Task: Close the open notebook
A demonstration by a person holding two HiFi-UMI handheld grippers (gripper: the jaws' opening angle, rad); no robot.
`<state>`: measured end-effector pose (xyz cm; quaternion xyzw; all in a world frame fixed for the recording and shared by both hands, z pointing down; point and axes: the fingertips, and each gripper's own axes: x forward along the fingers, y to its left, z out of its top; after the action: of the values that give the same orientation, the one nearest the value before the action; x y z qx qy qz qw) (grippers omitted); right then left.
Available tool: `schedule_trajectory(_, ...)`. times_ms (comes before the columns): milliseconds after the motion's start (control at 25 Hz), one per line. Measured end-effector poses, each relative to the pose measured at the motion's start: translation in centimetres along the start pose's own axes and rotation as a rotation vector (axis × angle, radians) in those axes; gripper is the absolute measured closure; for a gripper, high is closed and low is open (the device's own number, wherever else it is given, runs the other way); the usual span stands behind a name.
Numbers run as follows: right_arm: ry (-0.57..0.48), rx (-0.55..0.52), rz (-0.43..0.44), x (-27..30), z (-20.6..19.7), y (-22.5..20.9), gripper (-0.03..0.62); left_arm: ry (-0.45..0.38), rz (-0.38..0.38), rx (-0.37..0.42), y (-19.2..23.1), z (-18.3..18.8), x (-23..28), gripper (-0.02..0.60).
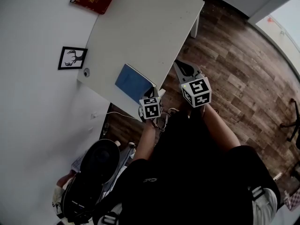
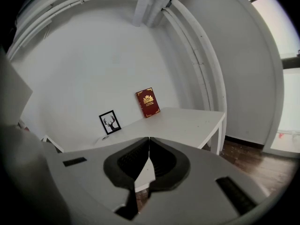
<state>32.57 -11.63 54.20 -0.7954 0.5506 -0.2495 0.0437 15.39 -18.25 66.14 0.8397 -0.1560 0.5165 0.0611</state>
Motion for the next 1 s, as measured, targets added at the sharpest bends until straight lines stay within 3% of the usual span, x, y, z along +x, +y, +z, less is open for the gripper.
schedule_trajectory(160,0.005,-0.006,0.001,0.3,0.2,0.0,0.571,0.016,-0.023,0.018,-0.1,0.2,0.5,0.563)
schedule_trajectory(360,0.037,-0.064,0.031,1.1,0.2,1.4,0.571,-0.001,-0.080,-0.096,0.0,0.5,0.7,0.558)
schedule_trajectory(800,0.031,-0.123,0.068,1.6,3.0,4.3,0.571,-0.100,-0.208,-0.104,-1.6,4.2,-2.1,0.558)
schedule_trajectory(1000,0.024,-0.159,0.073,1.5,3.8,5.3,0.571,-0.208,-0.238,-0.114,-2.6,6.5,-4.1,0.575)
